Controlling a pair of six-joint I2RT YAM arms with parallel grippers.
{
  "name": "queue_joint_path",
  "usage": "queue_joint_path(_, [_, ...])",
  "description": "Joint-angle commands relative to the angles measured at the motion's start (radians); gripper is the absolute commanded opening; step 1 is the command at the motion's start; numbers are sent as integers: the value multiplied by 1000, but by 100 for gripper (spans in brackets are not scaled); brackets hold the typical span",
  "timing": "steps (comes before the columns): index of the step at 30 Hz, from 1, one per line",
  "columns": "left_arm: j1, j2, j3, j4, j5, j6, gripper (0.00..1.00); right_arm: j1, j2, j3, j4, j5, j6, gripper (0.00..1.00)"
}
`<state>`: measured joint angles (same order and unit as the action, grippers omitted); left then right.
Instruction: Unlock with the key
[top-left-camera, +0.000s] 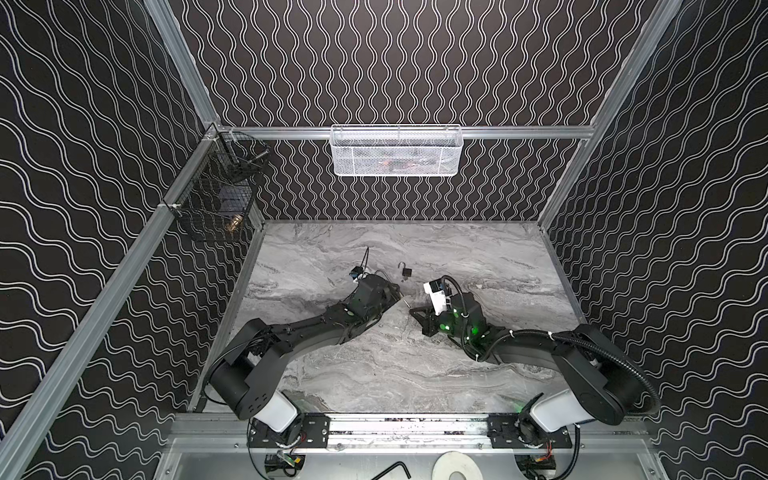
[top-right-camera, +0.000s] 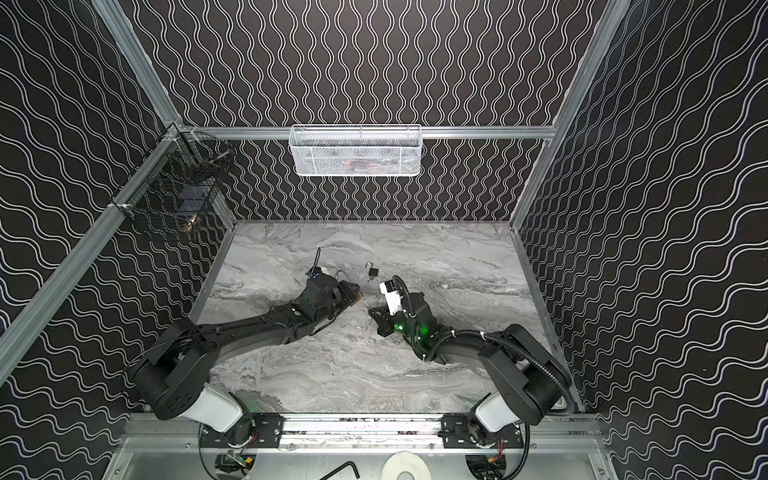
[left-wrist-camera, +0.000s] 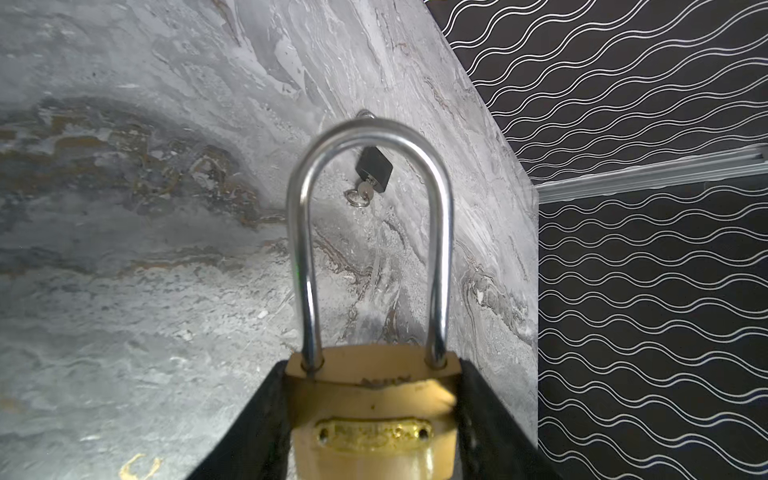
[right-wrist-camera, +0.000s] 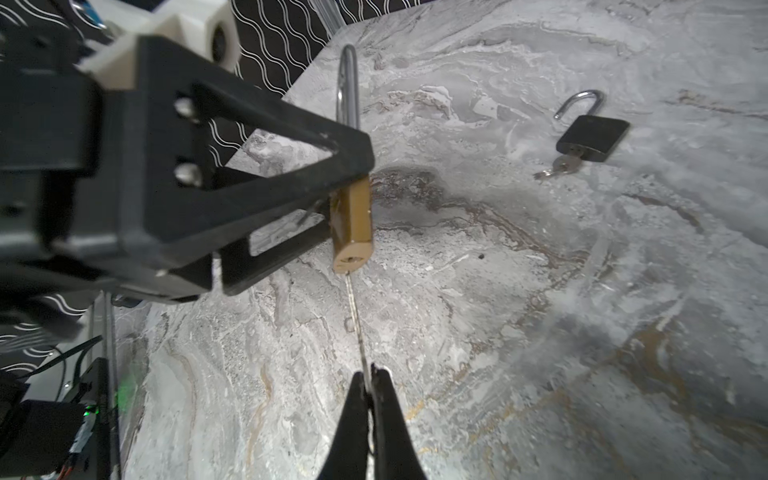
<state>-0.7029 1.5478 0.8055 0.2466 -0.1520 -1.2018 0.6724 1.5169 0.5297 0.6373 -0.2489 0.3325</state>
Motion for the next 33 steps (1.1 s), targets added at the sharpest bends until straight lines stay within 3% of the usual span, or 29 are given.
queue_joint_path(1, [-3,-12,13,80,-23,-8,35,1,2,9,-4,14,8,0])
queue_joint_path(25, [-9,-93,-26,62,-86,22,34,1,-16,0,-7,5,3,0])
queue_joint_path(33, [-20,-58,-13,87,-71,21,34,4,-7,10,-6,-14,-3,0])
